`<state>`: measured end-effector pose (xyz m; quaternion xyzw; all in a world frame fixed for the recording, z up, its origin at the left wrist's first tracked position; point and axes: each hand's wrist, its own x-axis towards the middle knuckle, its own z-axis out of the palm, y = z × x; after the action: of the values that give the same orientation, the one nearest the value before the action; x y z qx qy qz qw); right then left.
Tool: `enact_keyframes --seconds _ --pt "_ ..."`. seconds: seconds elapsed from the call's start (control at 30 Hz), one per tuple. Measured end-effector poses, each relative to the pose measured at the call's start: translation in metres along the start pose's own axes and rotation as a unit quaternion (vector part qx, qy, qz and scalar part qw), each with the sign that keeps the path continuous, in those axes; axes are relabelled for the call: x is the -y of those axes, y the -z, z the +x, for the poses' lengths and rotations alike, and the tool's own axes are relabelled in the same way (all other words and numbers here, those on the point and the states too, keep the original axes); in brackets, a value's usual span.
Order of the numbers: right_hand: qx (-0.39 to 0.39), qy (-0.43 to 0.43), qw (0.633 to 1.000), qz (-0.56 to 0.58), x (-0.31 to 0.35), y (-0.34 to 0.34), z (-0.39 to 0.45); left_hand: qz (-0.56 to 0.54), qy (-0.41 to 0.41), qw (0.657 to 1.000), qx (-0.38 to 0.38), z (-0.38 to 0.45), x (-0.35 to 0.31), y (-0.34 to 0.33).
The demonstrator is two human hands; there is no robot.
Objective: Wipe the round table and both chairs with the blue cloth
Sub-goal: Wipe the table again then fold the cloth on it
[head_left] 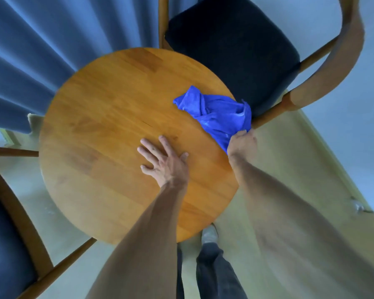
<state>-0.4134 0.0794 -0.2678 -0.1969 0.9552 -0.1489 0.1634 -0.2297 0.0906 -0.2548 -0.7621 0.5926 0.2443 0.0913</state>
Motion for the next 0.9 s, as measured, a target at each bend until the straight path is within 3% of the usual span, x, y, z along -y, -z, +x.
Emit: enact_keyframes --seconds 0.17,0.37,0.43,0.5,0.6,0.73,0.9 --pt "-0.031 -0.059 0.995 0.079 -0.067 -0.001 -0.069 0.007 0.009 1.000 0.003 -0.003 0.000 0.001" --pt "0.026 -0.102 0.987 0.118 -0.086 0.014 -0.095 -0.067 -0.037 0.997 -0.026 -0.027 0.027 0.007" --pt "0.070 -0.092 0.986 0.124 -0.099 0.024 -0.096 -0.094 0.017 0.994 -0.052 -0.049 0.047 0.006" --pt "0.110 -0.092 0.981 0.132 -0.108 0.032 -0.102 -0.109 0.128 0.983 -0.072 -0.071 0.075 0.003" --pt "0.101 -0.131 0.973 0.159 -0.108 0.032 -0.117 -0.137 0.215 0.965 -0.060 -0.093 0.109 -0.007" --pt "0.053 -0.198 0.958 0.203 -0.103 0.020 -0.153 -0.185 0.206 0.958 -0.071 -0.092 0.120 -0.002" --pt "0.078 -0.211 0.946 0.234 -0.124 0.015 -0.198 -0.237 0.164 0.955 -0.076 -0.107 0.137 0.000"
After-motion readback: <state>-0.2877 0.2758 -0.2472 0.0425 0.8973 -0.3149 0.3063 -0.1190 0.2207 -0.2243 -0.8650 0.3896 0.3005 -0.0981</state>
